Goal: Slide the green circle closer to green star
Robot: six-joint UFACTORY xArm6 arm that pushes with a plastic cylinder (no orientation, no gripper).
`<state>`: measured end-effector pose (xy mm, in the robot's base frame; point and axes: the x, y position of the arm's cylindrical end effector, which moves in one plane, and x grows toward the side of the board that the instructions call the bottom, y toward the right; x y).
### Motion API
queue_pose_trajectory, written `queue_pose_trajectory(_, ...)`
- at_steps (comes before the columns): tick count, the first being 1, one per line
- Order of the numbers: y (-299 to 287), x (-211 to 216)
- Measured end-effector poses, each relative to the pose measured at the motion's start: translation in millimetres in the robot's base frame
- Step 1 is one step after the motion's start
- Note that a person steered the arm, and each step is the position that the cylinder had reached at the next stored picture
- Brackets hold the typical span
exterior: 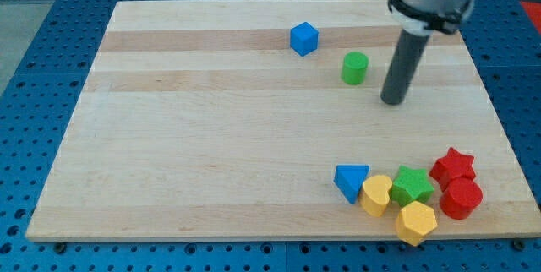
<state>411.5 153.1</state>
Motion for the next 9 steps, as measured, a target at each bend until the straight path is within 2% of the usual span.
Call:
queue_pose_trajectory(1,-14.7,-50.0)
queue_pose_trajectory(2,-52.8,-66.4)
queue_pose_trajectory(3,-83.7,-61.3)
queue_pose_trajectory(5,-96.1,-16.7)
queue_pose_trajectory(7,-124.9,-39.9)
queue_pose_trajectory(9,-137.3,-0.1)
